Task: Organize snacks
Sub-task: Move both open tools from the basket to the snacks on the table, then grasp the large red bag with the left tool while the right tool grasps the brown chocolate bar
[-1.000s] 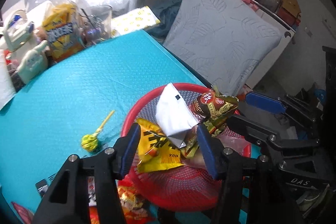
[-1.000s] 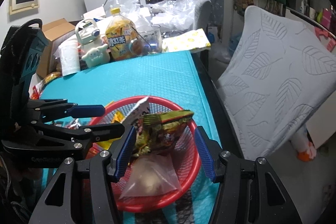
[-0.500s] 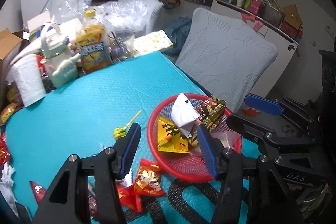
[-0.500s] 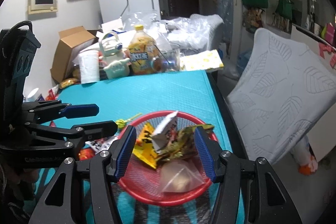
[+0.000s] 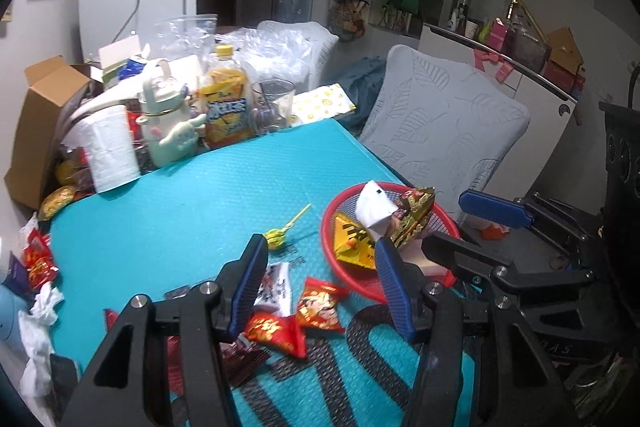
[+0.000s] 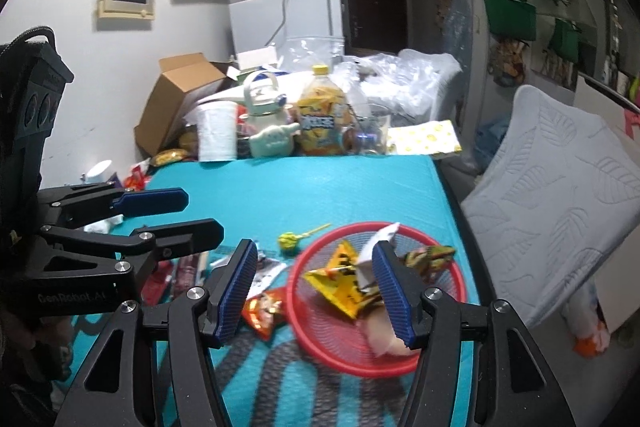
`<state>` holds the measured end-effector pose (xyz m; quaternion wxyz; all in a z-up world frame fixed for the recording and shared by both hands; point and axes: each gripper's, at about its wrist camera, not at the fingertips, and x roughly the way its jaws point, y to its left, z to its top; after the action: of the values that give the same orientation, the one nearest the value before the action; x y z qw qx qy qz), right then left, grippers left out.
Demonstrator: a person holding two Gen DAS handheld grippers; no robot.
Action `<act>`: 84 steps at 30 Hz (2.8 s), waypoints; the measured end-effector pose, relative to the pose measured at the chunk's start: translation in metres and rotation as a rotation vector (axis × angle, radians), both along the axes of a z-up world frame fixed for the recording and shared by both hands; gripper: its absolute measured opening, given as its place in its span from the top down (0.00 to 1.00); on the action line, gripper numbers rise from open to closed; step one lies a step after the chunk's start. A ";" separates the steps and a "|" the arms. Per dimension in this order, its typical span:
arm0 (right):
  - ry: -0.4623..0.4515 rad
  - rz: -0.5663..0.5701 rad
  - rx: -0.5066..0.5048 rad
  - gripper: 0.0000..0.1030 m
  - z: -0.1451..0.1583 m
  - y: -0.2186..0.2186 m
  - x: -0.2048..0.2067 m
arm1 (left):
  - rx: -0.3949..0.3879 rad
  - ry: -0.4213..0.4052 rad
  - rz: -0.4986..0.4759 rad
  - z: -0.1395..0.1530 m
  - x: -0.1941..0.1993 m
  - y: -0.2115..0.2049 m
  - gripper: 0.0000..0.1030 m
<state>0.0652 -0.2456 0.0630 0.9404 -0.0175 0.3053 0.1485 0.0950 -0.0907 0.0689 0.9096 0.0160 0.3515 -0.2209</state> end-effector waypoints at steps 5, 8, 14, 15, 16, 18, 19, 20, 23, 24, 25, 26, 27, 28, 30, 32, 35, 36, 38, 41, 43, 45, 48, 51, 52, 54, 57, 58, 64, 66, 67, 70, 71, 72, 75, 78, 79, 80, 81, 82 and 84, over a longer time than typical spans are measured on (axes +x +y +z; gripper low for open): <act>0.001 0.043 0.004 0.40 -0.001 0.019 -0.011 | 0.009 -0.012 0.033 0.003 -0.013 0.018 0.47; 0.005 0.074 0.008 0.40 -0.002 0.031 -0.015 | 0.012 -0.022 0.059 0.005 -0.022 0.031 0.47; 0.017 0.152 0.012 0.40 -0.007 0.057 -0.017 | 0.025 -0.031 0.123 0.004 -0.034 0.058 0.47; 0.020 0.164 0.011 0.40 -0.008 0.062 -0.017 | 0.028 -0.033 0.133 0.004 -0.035 0.061 0.47; 0.023 0.176 0.011 0.40 -0.010 0.066 -0.016 | 0.031 -0.032 0.145 0.003 -0.037 0.066 0.47; 0.032 0.203 0.014 0.40 -0.013 0.075 -0.015 | 0.034 -0.028 0.165 0.001 -0.038 0.075 0.47; 0.036 0.217 0.015 0.40 -0.014 0.080 -0.014 | 0.033 -0.025 0.175 -0.001 -0.039 0.079 0.47; 0.041 0.230 0.015 0.40 -0.016 0.085 -0.013 | 0.032 -0.018 0.187 -0.002 -0.039 0.085 0.47; 0.055 0.266 0.015 0.40 -0.020 0.100 -0.011 | 0.033 -0.007 0.211 -0.006 -0.041 0.096 0.47; 0.059 0.278 0.015 0.40 -0.021 0.104 -0.010 | 0.035 -0.002 0.220 -0.008 -0.041 0.100 0.47; 0.063 0.290 0.014 0.40 -0.023 0.109 -0.009 | 0.035 0.003 0.227 -0.010 -0.041 0.103 0.47; 0.068 0.301 0.012 0.40 -0.025 0.114 -0.008 | 0.034 0.009 0.235 -0.013 -0.041 0.107 0.47; 0.072 0.311 0.010 0.40 -0.027 0.118 -0.007 | 0.031 0.017 0.242 -0.015 -0.041 0.111 0.47; 0.078 0.324 0.007 0.40 -0.029 0.124 -0.005 | 0.027 0.027 0.248 -0.019 -0.041 0.115 0.47; 0.087 0.337 0.000 0.40 -0.033 0.131 -0.002 | 0.020 0.046 0.261 -0.025 -0.040 0.122 0.47; 0.103 0.354 -0.003 0.40 -0.039 0.139 0.002 | 0.010 0.066 0.276 -0.032 -0.038 0.130 0.47; 0.127 0.370 -0.010 0.40 -0.048 0.148 0.008 | -0.004 0.093 0.292 -0.042 -0.035 0.139 0.47; 0.135 0.373 -0.014 0.40 -0.051 0.151 0.011 | -0.008 0.102 0.296 -0.046 -0.033 0.141 0.47; 0.149 0.374 -0.024 0.40 -0.058 0.156 0.015 | -0.018 0.125 0.304 -0.054 -0.029 0.147 0.47; 0.178 0.376 -0.034 0.40 -0.069 0.161 0.024 | -0.038 0.161 0.309 -0.067 -0.022 0.152 0.47; 0.192 0.372 -0.043 0.40 -0.076 0.164 0.028 | -0.049 0.181 0.313 -0.074 -0.017 0.156 0.47; 0.203 0.366 -0.057 0.40 -0.084 0.167 0.034 | -0.057 0.190 0.333 -0.081 -0.012 0.161 0.47; 0.233 0.363 -0.064 0.40 -0.096 0.170 0.043 | -0.064 0.208 0.338 -0.091 -0.005 0.166 0.47; 0.255 0.355 -0.085 0.40 -0.107 0.173 0.052 | -0.074 0.228 0.332 -0.100 0.003 0.170 0.47; 0.259 0.353 -0.090 0.40 -0.110 0.173 0.054 | -0.081 0.231 0.329 -0.102 0.006 0.171 0.47; 0.277 0.353 -0.099 0.40 -0.116 0.175 0.060 | -0.089 0.235 0.321 -0.105 0.010 0.171 0.47; 0.304 0.353 -0.099 0.40 -0.125 0.176 0.067 | -0.068 0.248 0.312 -0.111 0.018 0.168 0.47; 0.309 0.352 -0.100 0.40 -0.126 0.176 0.068 | -0.061 0.259 0.307 -0.115 0.022 0.167 0.47; 0.319 0.350 -0.117 0.40 -0.135 0.176 0.075 | -0.042 0.305 0.306 -0.130 0.034 0.165 0.28; 0.315 0.351 -0.127 0.40 -0.136 0.177 0.075 | -0.036 0.297 0.300 -0.132 0.036 0.163 0.26; 0.312 0.353 -0.130 0.40 -0.137 0.177 0.075 | -0.032 0.293 0.297 -0.132 0.036 0.163 0.25; 0.308 0.358 -0.134 0.40 -0.138 0.179 0.076 | -0.013 0.293 0.292 -0.134 0.040 0.161 0.20; 0.310 0.359 -0.134 0.40 -0.139 0.179 0.077 | -0.009 0.299 0.292 -0.135 0.042 0.162 0.13; 0.310 0.359 -0.137 0.40 -0.139 0.180 0.078 | 0.004 0.308 0.303 -0.139 0.044 0.162 0.08; 0.307 0.363 -0.148 0.40 -0.140 0.181 0.077 | -0.020 0.360 0.319 -0.152 0.050 0.168 0.05; 0.298 0.364 -0.155 0.43 -0.141 0.183 0.076 | -0.003 0.349 0.323 -0.152 0.049 0.167 0.05; 0.299 0.366 -0.151 0.48 -0.141 0.183 0.077 | -0.004 0.340 0.327 -0.151 0.048 0.168 0.05; 0.302 0.370 -0.148 0.50 -0.141 0.184 0.077 | -0.007 0.338 0.326 -0.151 0.047 0.168 0.05; 0.302 0.373 -0.146 0.51 -0.141 0.184 0.076 | -0.010 0.331 0.323 -0.150 0.045 0.168 0.08; 0.303 0.376 -0.146 0.52 -0.140 0.184 0.076 | -0.022 0.316 0.318 -0.148 0.042 0.169 0.24; 0.298 0.381 -0.144 0.54 -0.139 0.184 0.074 | -0.036 0.316 0.311 -0.147 0.040 0.169 0.33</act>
<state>0.1392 -0.0612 -0.0762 0.8364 -0.1197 0.4418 0.3017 0.1350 0.0783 -0.0781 0.8665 -0.0894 0.4839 -0.0838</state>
